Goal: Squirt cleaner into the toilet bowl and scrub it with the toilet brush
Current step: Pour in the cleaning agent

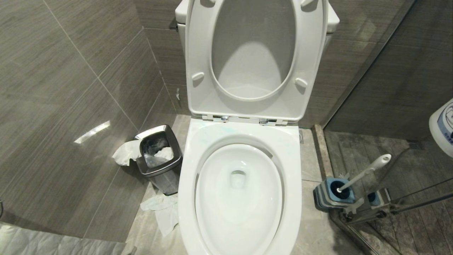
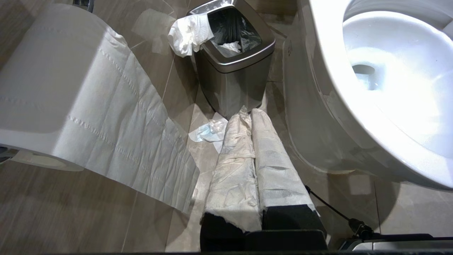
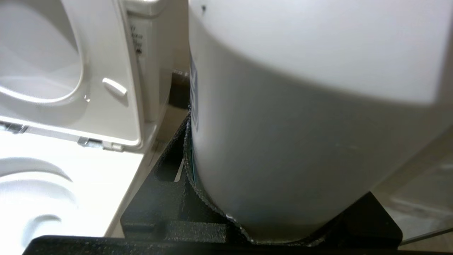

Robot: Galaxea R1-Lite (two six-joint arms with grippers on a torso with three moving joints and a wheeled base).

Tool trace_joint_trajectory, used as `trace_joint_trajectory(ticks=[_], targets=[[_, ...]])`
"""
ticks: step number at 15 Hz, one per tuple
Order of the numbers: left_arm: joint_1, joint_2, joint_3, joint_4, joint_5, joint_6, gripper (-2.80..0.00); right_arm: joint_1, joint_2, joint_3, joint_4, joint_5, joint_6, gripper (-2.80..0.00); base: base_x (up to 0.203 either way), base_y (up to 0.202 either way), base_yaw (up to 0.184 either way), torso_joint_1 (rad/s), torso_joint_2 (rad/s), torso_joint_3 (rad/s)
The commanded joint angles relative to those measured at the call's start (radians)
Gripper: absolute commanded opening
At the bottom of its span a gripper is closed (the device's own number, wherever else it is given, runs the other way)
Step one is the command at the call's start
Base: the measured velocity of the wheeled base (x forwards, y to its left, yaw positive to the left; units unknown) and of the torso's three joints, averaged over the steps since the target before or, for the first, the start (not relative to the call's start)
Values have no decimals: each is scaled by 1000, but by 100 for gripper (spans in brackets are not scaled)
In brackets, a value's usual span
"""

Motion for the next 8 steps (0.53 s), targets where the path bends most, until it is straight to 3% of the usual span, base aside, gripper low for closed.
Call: trace_joint_trajectory(ticks=[1, 4, 8], targets=[[0, 0, 2, 0, 0, 1, -280, 1, 37, 8, 1, 0, 13, -280, 0, 0, 0, 0, 0, 0], [0, 0, 2, 0, 0, 4, -280, 4, 106, 12, -5, -1, 29, -280, 0, 0, 0, 0, 0, 0], [0, 0, 2, 3, 0, 4, -280, 111, 213, 13, -60, -72, 7, -280, 0, 0, 0, 0, 0, 0]])
